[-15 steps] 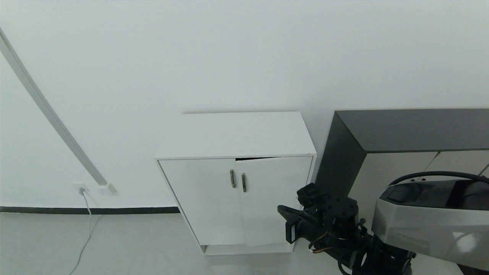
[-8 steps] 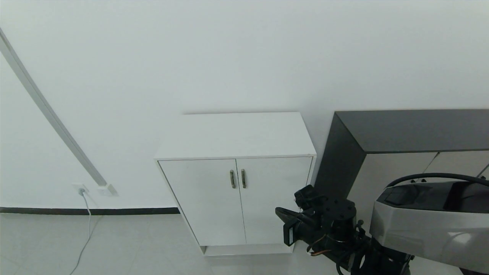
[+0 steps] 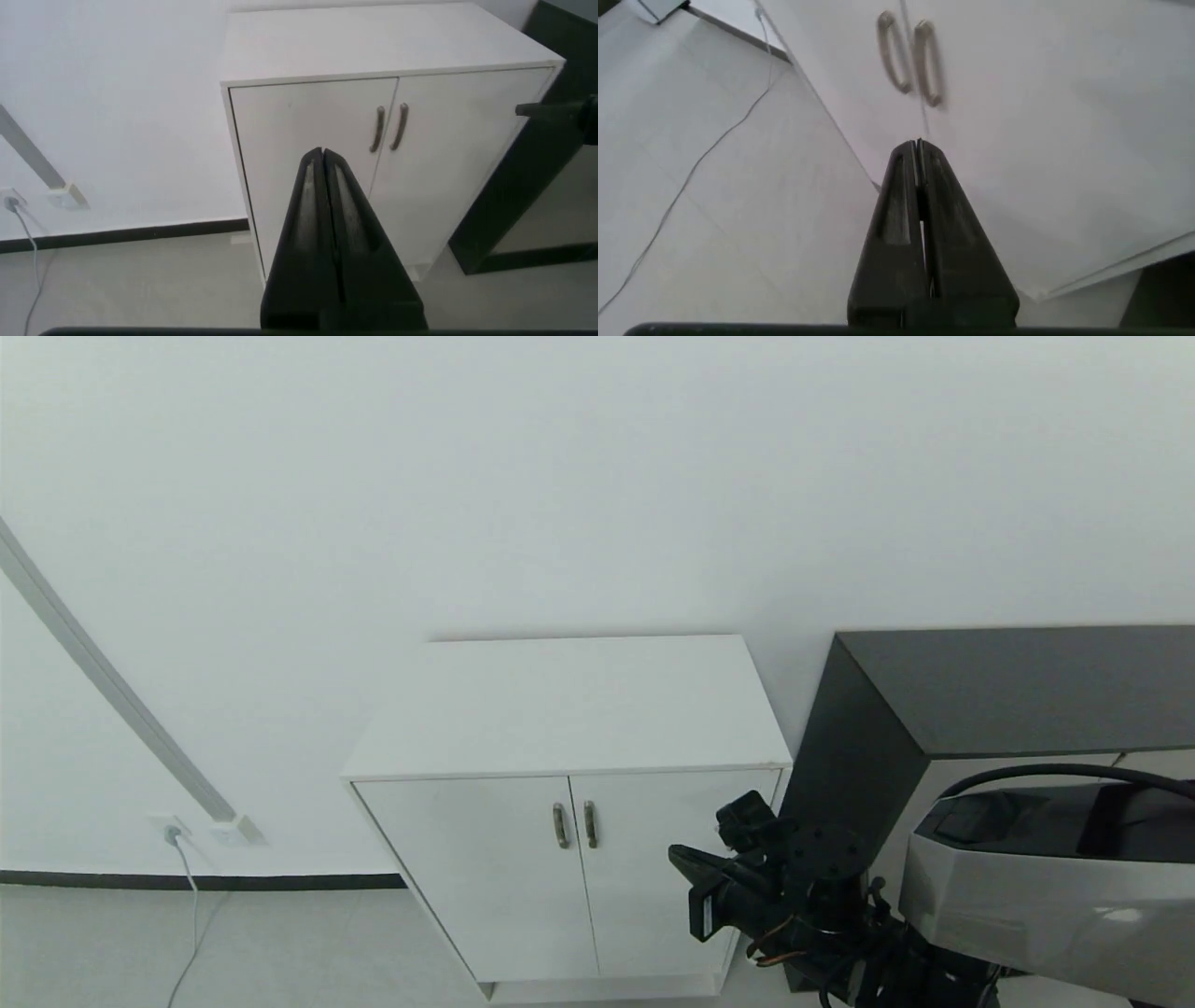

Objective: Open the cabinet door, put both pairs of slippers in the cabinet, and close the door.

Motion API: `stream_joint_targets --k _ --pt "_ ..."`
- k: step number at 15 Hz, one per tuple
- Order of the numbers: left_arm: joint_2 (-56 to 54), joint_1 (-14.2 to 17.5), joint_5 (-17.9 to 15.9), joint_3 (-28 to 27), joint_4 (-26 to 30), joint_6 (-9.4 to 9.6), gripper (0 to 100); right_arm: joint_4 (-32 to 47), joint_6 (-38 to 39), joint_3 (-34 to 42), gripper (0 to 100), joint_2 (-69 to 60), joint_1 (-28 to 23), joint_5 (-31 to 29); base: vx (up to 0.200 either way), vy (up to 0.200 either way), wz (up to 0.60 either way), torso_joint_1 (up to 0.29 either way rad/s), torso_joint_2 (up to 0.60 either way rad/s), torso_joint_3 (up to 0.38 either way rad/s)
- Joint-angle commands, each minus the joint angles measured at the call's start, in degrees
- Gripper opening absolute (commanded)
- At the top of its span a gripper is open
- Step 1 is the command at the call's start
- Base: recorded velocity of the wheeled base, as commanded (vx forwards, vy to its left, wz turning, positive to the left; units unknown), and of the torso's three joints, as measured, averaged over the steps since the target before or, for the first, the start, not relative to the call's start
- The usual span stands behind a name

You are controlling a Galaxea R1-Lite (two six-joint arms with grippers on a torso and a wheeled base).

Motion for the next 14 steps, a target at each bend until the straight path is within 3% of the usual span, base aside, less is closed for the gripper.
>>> stream_joint_targets --k 1,4,6,9,14 --pt "0.07 0.04 0.0 0.01 0.0 0.0 0 0.76 -0.53 1.78 0 -4.64 -0.07 -0.05 0.0 0.0 0.0 0.0 0.0 0.0" --pt "0.07 0.04 0.0 0.01 0.0 0.0 0 6.65 -0.8 3.1 0 -13.42 -1.3 -1.19 0.0 0.0 0.0 0.0 0.0 0.0" --pt "0.07 0.04 0.0 0.01 0.0 0.0 0 14.56 -0.8 3.19 0 -23.09 -4.64 -7.26 0.0 0.0 0.0 0.0 0.0 0.0" --pt "0.07 0.04 -0.08 -0.08 0.0 0.0 0 21.15 -0.8 8.82 0 -34.43 -11.94 -18.33 0.0 0.0 0.0 0.0 0.0 0.0" --pt "0.07 0.04 -0.08 0.01 0.0 0.0 0 22.29 -3.43 19.89 0 -46.3 -27.14 -21.05 0.0 0.0 0.0 0.0 0.0 0.0"
